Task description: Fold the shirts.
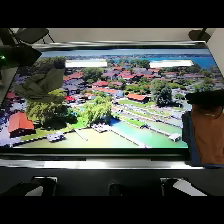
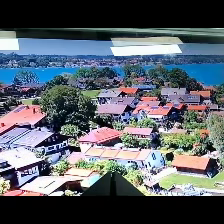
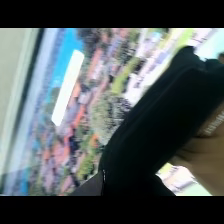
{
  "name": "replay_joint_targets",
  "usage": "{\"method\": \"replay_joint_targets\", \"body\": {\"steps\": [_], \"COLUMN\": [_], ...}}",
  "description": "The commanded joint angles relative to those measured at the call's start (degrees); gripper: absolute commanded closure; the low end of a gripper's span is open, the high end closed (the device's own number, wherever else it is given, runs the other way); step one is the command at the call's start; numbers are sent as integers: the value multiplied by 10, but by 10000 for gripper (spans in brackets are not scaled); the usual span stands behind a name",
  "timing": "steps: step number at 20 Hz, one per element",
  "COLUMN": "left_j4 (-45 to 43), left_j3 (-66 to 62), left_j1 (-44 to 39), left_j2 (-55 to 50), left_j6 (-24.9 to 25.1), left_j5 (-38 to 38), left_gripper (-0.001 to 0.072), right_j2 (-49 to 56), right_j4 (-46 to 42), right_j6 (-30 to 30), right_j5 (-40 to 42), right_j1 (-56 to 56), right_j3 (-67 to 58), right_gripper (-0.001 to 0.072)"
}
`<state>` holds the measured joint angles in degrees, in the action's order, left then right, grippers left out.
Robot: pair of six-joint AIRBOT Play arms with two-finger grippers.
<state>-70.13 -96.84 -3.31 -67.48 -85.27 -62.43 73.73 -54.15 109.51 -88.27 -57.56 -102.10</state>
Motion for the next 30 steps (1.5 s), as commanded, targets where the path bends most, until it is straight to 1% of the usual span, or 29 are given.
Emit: {"method": "replay_joint_targets", "body": {"steps": [1, 3, 5, 8, 10, 11, 13, 14, 15, 16, 17, 18, 19, 20, 21, 22, 23, 24, 25, 26, 27, 28, 29, 30], "left_j4": [0, 0, 0, 4, 4, 4, 4, 5, 6, 7, 6, 6, 6, 5, -8, -40, -104, -216, -340, -416, -438, -422, -396, -354], "left_j3": [0, 0, 0, 0, 0, 0, 0, 0, 0, 0, 0, 0, -3, -9, -21, -34, -48, -59, -65, -65, -65, -65, -61, -49], "left_j1": [0, 0, 0, 0, 0, 0, 0, 0, -4, -7, -10, -13, -13, -13, -13, -16, -24, -38, -52, -59, -59, -57, -57, -57], "left_j2": [0, 0, 0, 0, 0, 0, 0, 0, 0, 0, -1, -1, -1, -1, -1, -1, -5, -16, -36, -59, -88, -119, -148, -174], "left_j6": [18, 17, 17, 17, 17, 17, 17, 17, 17, 17, 18, 18, 22, 30, 30, 30, 25, -11, -62, -94, -107, -117, -119, -119], "left_j5": [-17, -17, -17, -27, -33, -33, -33, -33, -33, -33, -31, -31, -31, -29, -20, -3, 22, 52, 64, 54, 18, -45, -118, -193], "left_gripper": [679, 679, 679, 679, 679, 679, 679, 679, 679, 678, 679, 679, 679, 679, 680, 681, 682, 682, 682, 682, 681, 676, 570, 252], "right_j2": [-10, -14, -32, -79, -109, -117, -118, -117, -118, -118, -118, -118, -118, -118, -118, -118, -118, -118, -118, -118, -112, -97, -74, -43], "right_j4": [-156, -257, -329, -355, -362, -363, -360, -361, -361, -356, -357, -370, -390, -403, -396, -374, -343, -313, -294, -283, -284, -293, -312, -328], "right_j6": [9, -32, -47, -47, -48, -47, -47, -47, -47, -54, -95, -136, -158, -176, -198, -211, -222, -230, -230, -228, -215, -193, -179, -175], "right_j5": [-115, -165, -167, -121, -74, -44, -9, -3, 4, 3, -14, -26, -20, 9, 61, 122, 187, 250, 296, 319, 307, 247, 183, 111], "right_j1": [-29, -29, -29, -29, -29, -29, -29, -29, -29, -29, -29, -29, -29, -29, -28, -20, 4, 47, 102, 176, 252, 335, 408, 469], "right_j3": [0, 20, 85, 240, 354, 399, 448, 454, 452, 444, 422, 385, 339, 275, 210, 147, 87, 43, 21, 14, 14, 15, 27, 46], "right_gripper": [670, 670, 670, 669, 669, 669, 666, 586, 341, 72, 8, 5, 6, 6, 6, 9, 21, 31, 34, 39, 39, 40, 40, 39]}}
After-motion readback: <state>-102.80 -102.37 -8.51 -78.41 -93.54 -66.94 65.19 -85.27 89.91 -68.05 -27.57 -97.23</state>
